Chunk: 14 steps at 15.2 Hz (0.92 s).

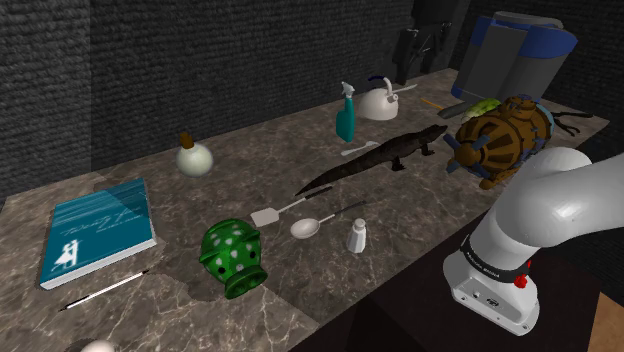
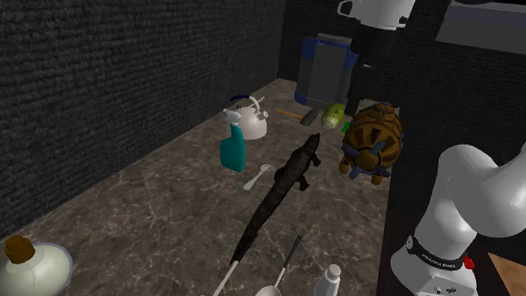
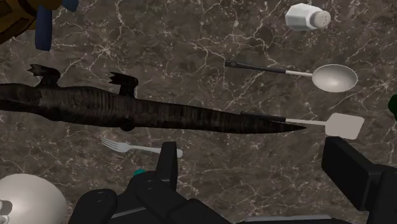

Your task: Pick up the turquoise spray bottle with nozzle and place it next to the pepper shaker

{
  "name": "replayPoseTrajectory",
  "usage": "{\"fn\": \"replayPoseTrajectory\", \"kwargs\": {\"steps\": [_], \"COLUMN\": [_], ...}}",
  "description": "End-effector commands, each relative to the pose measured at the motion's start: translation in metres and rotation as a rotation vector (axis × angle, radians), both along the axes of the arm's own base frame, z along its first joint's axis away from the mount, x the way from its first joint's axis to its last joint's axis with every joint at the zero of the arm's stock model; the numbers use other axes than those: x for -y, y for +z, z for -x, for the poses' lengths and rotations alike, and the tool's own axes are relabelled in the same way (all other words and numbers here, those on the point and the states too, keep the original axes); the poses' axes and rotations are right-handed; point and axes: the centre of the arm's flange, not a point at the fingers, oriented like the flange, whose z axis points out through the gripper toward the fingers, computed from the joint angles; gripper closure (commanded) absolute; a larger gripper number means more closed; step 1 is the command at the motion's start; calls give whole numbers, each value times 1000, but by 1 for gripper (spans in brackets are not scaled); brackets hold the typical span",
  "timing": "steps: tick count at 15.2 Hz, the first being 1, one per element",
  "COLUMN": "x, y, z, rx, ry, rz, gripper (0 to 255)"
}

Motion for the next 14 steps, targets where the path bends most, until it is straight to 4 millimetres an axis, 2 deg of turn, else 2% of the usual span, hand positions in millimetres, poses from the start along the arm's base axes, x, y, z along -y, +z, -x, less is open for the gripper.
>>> {"fn": "replayPoseTrajectory", "kwargs": {"steps": [1, 14], "x": [0, 83], "y": [0, -63], "z": [0, -140], "rx": [0, -20], "ry": [0, -20], "rz": [0, -6], "gripper": [0, 0]}}
